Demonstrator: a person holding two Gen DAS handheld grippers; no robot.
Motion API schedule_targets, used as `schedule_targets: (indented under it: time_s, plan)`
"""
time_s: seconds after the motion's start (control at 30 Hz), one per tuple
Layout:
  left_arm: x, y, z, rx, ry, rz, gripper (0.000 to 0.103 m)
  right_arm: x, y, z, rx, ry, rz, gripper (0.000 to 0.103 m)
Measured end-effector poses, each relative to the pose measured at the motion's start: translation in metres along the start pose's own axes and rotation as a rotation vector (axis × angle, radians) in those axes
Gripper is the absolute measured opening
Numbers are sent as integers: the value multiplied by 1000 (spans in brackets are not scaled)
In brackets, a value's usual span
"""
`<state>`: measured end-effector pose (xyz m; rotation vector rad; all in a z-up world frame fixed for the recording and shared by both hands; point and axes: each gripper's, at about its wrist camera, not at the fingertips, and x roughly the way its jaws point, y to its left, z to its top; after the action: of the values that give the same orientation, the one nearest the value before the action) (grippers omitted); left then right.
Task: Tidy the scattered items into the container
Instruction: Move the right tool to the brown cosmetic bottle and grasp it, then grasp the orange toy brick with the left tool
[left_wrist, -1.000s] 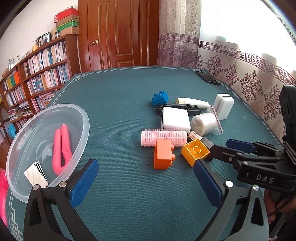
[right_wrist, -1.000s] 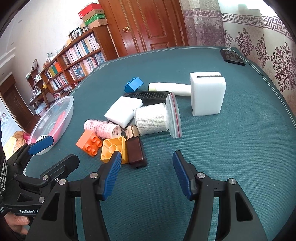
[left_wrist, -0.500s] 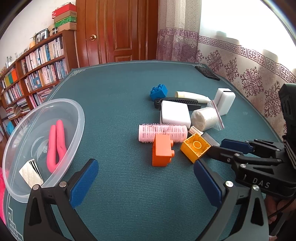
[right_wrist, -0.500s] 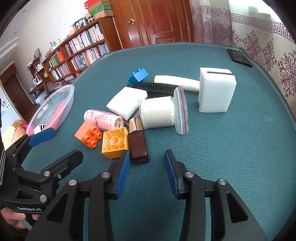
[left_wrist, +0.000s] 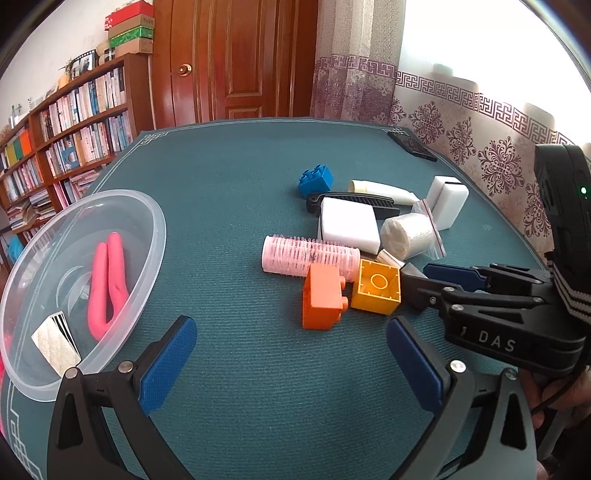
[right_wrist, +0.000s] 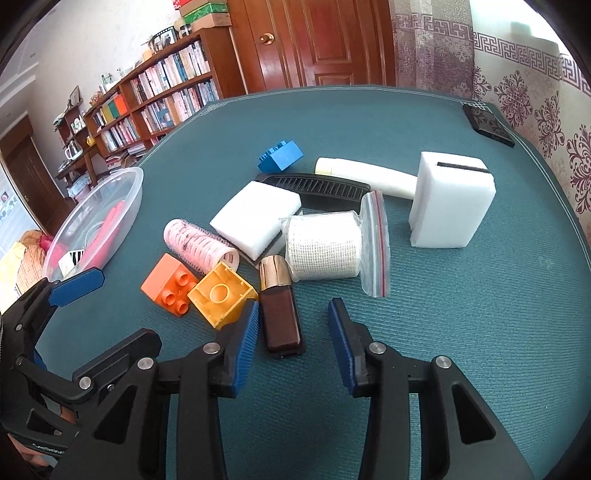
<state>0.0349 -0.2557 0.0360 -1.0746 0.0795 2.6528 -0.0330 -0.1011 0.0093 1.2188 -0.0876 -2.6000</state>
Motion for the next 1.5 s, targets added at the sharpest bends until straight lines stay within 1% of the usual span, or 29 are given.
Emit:
schedule_targets:
  time_s: [0.07, 0.27, 0.43, 0.5, 0.6, 0.67, 0.7, 0.73, 0.77, 0.9, 0.97, 1.07, 1.33, 1.5]
  plan:
    - [2, -1, 1, 4, 8, -3, 103, 0, 1, -1, -9, 4, 2, 29]
    - [7, -5, 6, 14, 19, -6, 103, -3, -4, -3, -9, 3, -14, 27]
    - [17, -8, 11, 32, 40, 17, 103, -10, -13, -10, 4, 4, -19, 27]
    - [20, -10, 12, 45, 46, 17, 100, -13, -16, -12, 5, 6, -18, 27]
    - [29, -13, 14, 60, 73, -1, 85, -15, -19, -14, 7, 7, -17, 27]
    - [37, -13, 14, 53, 106, -21, 63, -15, -20, -15, 10, 7, -13, 27]
    - [39, -12, 14, 47, 114, -25, 62, -15, -20, -15, 11, 6, -12, 27]
    - [39, -11, 15, 42, 107, -30, 60, -15, -20, -15, 12, 6, -11, 27]
    - [38, -11, 16, 39, 105, -34, 53, -15, -19, -15, 12, 6, -11, 27]
    - [39, -13, 18, 51, 103, -36, 40, -15, -19, -15, 13, 6, -10, 27]
    - [39, -18, 18, 70, 102, -40, 30, -15, -20, -15, 16, 5, -9, 27]
    - [38, -23, 16, 90, 98, -37, 27, -14, -17, -14, 14, 3, -13, 27]
    - [36, -25, 13, 103, 88, -18, 27, -15, -19, -17, 13, 0, -16, 27]
    - [33, -23, 12, 92, 78, -19, 27, -17, -20, -19, 20, -6, -15, 27]
